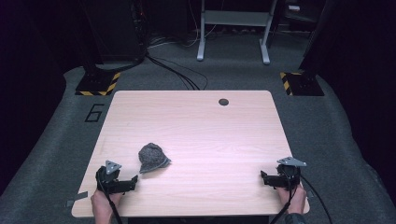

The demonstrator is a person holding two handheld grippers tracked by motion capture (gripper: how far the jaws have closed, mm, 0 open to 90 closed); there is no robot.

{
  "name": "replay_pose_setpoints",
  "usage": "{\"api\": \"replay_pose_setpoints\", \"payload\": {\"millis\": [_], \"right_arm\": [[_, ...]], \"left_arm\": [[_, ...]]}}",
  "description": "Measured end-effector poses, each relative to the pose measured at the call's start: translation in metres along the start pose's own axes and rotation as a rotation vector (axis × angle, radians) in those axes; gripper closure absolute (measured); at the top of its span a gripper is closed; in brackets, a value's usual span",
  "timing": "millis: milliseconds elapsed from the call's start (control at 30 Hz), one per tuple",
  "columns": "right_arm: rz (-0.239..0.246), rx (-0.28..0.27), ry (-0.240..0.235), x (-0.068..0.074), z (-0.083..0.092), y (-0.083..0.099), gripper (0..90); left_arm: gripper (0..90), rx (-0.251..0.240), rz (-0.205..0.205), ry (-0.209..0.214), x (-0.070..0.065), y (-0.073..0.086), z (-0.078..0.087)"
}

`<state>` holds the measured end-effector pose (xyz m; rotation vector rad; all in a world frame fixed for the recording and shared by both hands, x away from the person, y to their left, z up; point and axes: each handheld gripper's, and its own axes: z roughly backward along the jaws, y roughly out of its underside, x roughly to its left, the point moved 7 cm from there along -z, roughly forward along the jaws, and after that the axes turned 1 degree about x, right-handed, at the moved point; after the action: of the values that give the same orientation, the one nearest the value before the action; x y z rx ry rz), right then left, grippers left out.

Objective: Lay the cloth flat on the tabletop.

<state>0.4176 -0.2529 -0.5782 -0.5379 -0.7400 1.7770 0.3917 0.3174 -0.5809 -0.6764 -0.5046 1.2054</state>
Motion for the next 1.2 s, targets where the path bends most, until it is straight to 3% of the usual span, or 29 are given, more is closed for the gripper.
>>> {"api": "replay_pose_setpoints", "payload": {"millis": [667, 833, 867, 967, 1200], "right_arm": [[-0.013, -0.002, 0.013, -0.002, 0.000, 0.000, 2.5], [-0.012, -0.003, 0.015, -0.002, 0.000, 0.000, 2.5], [-0.012, -0.003, 0.015, -0.002, 0.000, 0.000, 2.5], [-0.012, -0.003, 0.015, -0.002, 0.000, 0.000, 2.5], [-0.011, -0.003, 0.014, -0.002, 0.000, 0.000, 2.6]], "left_arm": [[0.0, 0.004, 0.017, -0.016, 0.000, -0.002, -0.001], [0.0, 0.039, -0.001, 0.011, -0.002, -0.005, -0.001], [0.0, 0.011, -0.005, 0.005, -0.003, -0.010, 0.003], [0.0, -0.012, -0.003, 0.011, -0.005, -0.020, 0.009], [0.7, -0.061, 0.000, 0.056, -0.013, -0.048, 0.023]]}}
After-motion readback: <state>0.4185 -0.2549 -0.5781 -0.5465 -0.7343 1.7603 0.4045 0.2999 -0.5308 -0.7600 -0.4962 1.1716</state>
